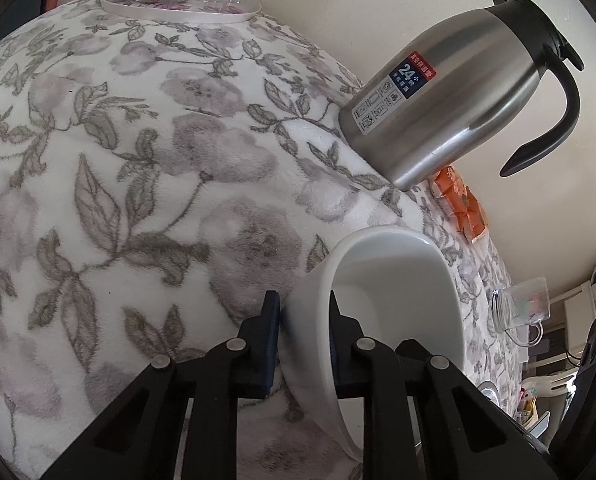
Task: Organize plates and bowls
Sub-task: 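Lift the white square bowl with both grippers and carry it over the tray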
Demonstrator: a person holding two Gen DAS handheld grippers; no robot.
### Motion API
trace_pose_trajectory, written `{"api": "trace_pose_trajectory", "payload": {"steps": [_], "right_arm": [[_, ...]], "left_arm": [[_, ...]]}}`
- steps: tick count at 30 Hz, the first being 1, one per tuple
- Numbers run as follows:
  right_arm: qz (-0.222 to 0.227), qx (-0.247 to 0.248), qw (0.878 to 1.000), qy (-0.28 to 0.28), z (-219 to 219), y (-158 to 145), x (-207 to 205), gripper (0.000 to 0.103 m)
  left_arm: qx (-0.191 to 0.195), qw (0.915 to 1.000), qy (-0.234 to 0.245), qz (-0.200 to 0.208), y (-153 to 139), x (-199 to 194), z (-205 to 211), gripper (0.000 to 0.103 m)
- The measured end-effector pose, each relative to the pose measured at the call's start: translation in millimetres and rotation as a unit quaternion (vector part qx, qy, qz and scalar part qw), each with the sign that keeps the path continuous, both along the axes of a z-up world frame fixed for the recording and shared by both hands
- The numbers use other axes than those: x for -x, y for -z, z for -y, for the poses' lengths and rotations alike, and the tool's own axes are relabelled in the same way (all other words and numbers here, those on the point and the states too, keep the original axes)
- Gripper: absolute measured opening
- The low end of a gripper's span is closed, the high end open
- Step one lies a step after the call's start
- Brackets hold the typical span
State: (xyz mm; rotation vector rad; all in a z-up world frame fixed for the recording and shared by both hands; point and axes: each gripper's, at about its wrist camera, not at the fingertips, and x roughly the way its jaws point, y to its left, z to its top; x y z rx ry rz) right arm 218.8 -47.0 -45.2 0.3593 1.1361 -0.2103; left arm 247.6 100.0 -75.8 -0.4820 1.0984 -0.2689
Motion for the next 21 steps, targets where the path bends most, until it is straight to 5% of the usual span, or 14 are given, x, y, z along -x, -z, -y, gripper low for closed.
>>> {"api": "trace_pose_trajectory", "payload": {"steps": [21], "right_arm": [[0.084,-0.003,0.996,-0.001,2,-66,33,0.016]], "left_arm": [[0.020,0.9976,0.021,0.062,-67,17,-2,0.020]]}}
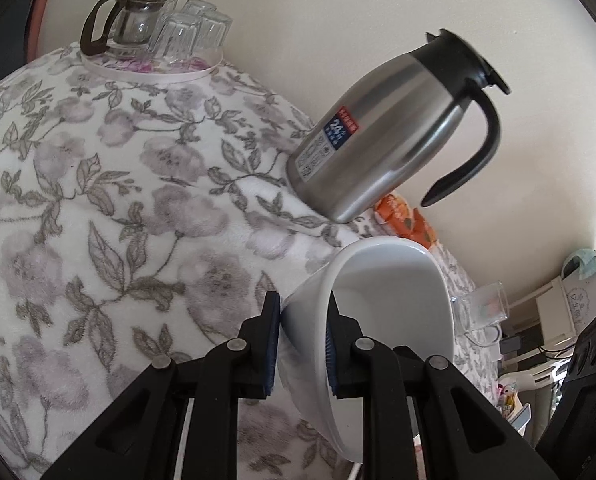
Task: Organize plates and bowls
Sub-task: 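Lift the white square bowl with both grippers and carry it over the tray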
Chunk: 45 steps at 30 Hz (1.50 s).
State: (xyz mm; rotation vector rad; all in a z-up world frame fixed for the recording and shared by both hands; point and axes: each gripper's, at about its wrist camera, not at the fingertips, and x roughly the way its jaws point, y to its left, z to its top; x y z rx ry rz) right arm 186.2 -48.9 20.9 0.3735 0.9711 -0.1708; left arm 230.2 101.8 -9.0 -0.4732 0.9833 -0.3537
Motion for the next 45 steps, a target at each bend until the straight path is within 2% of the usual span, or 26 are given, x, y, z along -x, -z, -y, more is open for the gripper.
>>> {"api": "trace_pose_trajectory", "payload": {"steps": [11,20,27,36,45], "right_arm": [[0.033,-0.009,0.999,0.016,17,-35,31,0.016],[0.041,-0.008,0.999,0.030,39,-51,61,0.016],[0.055,-0.036,0.997,0.047,62,-50,88,0.016],[0.066,-0.032,0.994,0.075,84,-57,123,0.016],[0.070,-0.051,0.991,0.105,107,-53,154,0.016]], "left_arm": [[-0.004,0.9994,0.015,0.030,-42,25,16,0.020],[0.000,0.9990,0.027,0.036,-56,49,38,0.020],[0.000,0.9978,0.045,0.048,-70,67,57,0.020],[-0.007,0.9955,0.073,0.060,-82,89,87,0.020],[-0.008,0.9929,0.100,0.063,-86,107,115,0.020]]}}
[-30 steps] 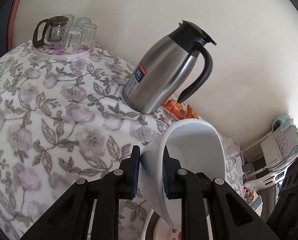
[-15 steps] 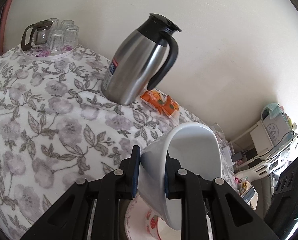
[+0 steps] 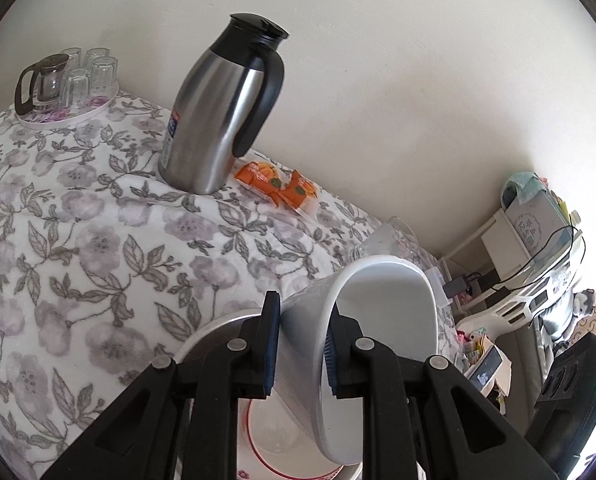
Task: Organize plates and bowls
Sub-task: 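Lift the white square bowl with both grippers and carry it over the tray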
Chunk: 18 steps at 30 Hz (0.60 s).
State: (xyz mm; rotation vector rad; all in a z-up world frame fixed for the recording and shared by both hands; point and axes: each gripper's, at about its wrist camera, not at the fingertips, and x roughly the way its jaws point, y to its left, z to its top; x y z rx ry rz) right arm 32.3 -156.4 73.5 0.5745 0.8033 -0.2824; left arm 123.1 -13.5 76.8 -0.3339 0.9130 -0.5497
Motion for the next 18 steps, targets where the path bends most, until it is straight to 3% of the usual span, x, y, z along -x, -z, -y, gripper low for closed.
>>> {"api": "trace_pose_trajectory", "payload": {"steps": [18], "right_arm": [[-0.031,-0.020,0.999,0.008,17,12,26,0.016]], "left_arm": [[-0.017,0.9996,0.019,-0.012,8,24,23,0.020]]}}
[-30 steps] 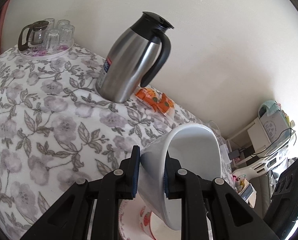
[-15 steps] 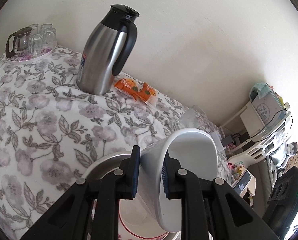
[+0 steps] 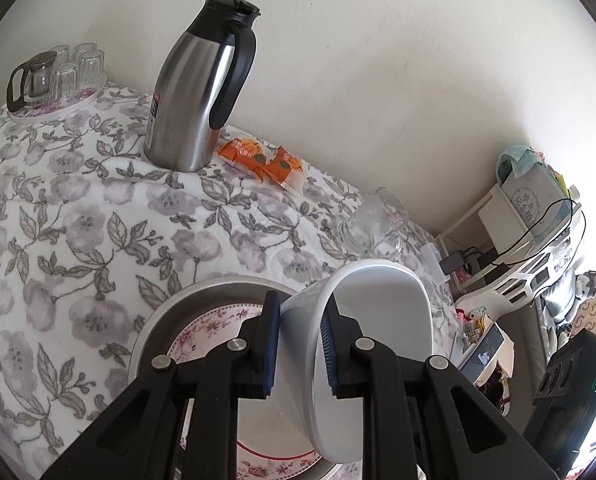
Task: Organize plates and bowls
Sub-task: 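Lift the white square bowl with both grippers and carry it over the tray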
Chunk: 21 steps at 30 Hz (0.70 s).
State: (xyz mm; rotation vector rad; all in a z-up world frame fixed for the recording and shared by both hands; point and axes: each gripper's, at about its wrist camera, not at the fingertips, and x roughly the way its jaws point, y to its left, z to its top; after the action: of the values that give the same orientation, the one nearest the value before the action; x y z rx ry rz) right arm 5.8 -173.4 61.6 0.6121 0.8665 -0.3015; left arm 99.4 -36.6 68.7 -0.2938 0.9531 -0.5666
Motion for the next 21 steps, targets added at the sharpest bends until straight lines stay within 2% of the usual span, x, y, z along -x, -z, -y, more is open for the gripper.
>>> {"api": "trace_pose_trajectory", "payload": {"steps": [21], "right_arm": [[-0.042,-0.016,0.999,-0.008,-8,22,6,0.016]], "left_arm": [[-0.029,0.9985,-0.011,-0.044,23,10,-7,0.020]]}}
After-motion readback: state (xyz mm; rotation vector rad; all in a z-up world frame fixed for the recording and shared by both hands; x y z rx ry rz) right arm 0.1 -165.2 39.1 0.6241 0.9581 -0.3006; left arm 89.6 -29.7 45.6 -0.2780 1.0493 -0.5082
